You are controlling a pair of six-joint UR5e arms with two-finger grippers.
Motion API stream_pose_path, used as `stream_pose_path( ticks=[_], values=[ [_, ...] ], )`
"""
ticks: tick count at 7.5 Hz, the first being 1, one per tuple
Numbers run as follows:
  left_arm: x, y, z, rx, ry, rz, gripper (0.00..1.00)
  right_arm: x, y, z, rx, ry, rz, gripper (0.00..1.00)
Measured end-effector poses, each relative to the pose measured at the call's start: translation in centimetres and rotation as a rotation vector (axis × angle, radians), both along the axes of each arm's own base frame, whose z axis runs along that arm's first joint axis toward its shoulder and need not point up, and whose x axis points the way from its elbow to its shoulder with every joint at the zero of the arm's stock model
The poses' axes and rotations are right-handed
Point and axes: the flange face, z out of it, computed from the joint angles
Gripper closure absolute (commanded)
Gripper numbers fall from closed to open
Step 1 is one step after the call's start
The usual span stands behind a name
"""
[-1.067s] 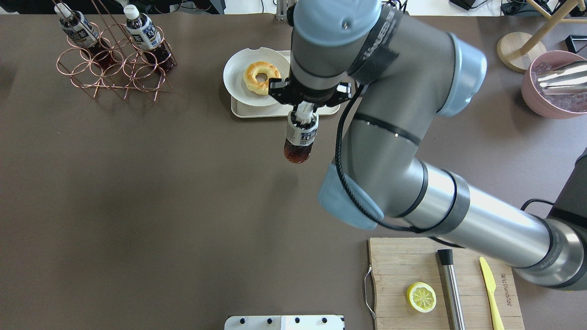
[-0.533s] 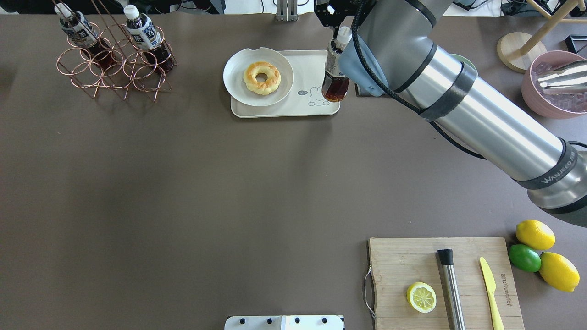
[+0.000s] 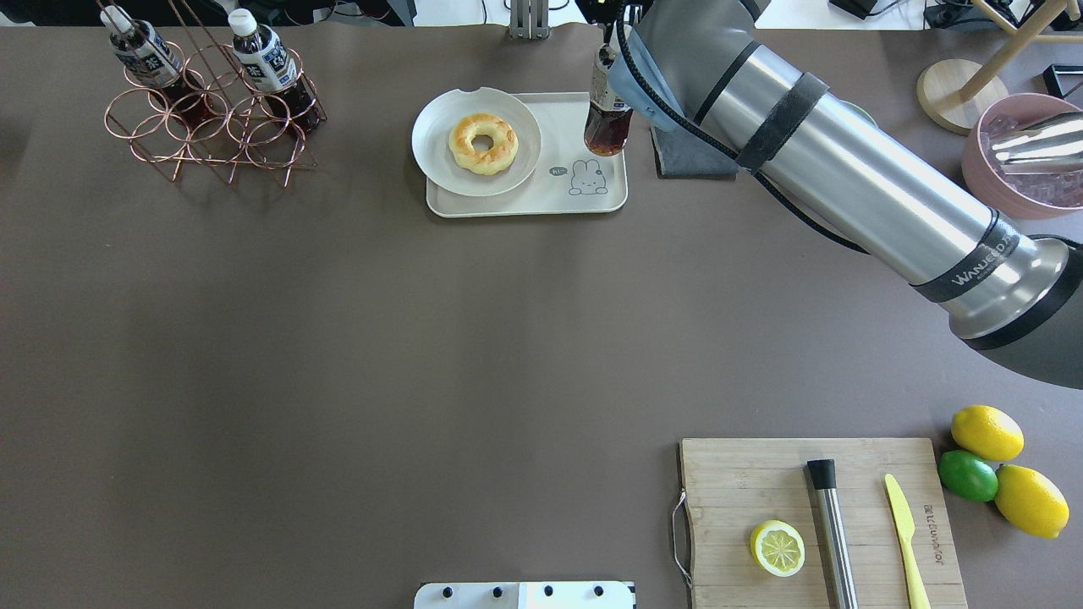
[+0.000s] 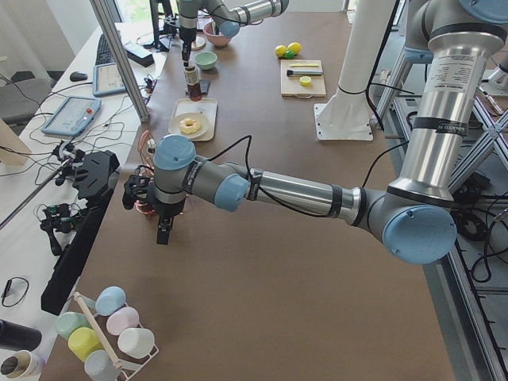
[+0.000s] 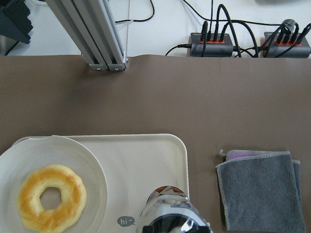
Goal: Place tea on tray
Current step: 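Lift the tea bottle with the right gripper and lower it onto the tray, then open the right gripper and raise it away from the bottle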
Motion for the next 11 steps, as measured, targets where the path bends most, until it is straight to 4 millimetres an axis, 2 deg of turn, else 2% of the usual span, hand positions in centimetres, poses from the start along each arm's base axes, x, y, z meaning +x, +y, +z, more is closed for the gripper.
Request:
stream_pose_path(
  ticks=[3,5,6,7,8,11],
  values=[
    [0.0,-0.4,0.3,-0.004,-0.002,0.003,0.02,-2.8,1.0,0.2,0.015,0.008,-0.022,1.0],
    [0.1,-0.5,0.3,-0.006,-0.001,0.003,0.02,-3.7,1.3,0.3,0.037,0.015,-0.018,1.0],
    [0.2,-0.5,0.4,-0.009,0.0,0.003,0.02,-3.9,1.1,0.8,0.048,0.022,-0.011,0.69],
    [0.2,-0.6,0.5,-0.011,0.0,0.002,0.02,-4.1,1.0,1.1,0.056,0.026,-0.005,0.2],
    [0.3,-0.9,0.7,-0.013,0.0,0.003,0.02,-4.2,0.8,1.3,0.065,0.021,0.0,0.01],
    [0.3,-2.1,1.1,-0.019,-0.002,0.009,0.02,-4.2,0.8,1.4,0.075,-0.018,0.025,0.01]
  ],
)
